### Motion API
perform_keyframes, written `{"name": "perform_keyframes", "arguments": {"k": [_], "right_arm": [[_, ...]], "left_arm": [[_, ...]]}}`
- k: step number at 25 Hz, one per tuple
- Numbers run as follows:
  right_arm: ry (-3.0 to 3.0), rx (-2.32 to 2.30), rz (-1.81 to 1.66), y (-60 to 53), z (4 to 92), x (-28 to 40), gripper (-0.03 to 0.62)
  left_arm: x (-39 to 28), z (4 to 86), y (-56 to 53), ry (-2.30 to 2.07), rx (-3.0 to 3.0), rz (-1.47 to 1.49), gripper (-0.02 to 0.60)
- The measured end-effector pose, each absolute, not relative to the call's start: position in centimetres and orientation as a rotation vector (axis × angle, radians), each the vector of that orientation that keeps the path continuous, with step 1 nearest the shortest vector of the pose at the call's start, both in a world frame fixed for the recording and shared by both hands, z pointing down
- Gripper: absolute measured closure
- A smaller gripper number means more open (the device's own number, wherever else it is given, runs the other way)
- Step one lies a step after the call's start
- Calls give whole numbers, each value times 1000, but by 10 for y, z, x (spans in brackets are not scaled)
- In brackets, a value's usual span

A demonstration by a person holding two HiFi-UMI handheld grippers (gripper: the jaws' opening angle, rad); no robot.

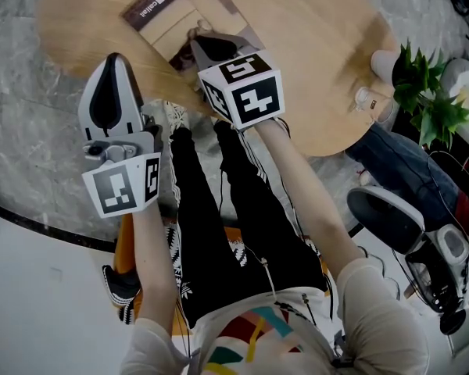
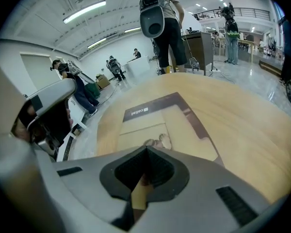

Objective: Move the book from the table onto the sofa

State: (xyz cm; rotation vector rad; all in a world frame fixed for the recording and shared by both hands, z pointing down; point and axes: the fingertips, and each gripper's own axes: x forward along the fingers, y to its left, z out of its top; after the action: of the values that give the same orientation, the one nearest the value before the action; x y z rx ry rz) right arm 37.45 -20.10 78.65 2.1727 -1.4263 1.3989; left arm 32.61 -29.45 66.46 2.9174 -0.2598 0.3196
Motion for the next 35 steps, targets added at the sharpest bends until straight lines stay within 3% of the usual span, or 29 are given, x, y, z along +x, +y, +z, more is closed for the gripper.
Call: {"name": "perform_keyframes", "arguments": {"k": [23,30,31,32,34,35], "right_arm": [[-1622,2153,1576,-198,778,284,582],[-1897,2494,1968,-175,737,259,579],[-1898,2507,2052,-169,737,251,570],[-1890,2499,2150,-164,739,242,518],[-1859,2444,2380,-154,746,223,321],[-1821,2429,2483,-149,750,214,305]], "left_arm": [[309,669,-296,-275,2907,348,574],[301,670,-298,-279,2905,348,574],[300,671,-299,-282,2903,349,574],[298,671,-299,-284,2901,351,574],[296,672,-299,-285,2897,356,574],[295,672,-299,-282,2898,357,574]]}}
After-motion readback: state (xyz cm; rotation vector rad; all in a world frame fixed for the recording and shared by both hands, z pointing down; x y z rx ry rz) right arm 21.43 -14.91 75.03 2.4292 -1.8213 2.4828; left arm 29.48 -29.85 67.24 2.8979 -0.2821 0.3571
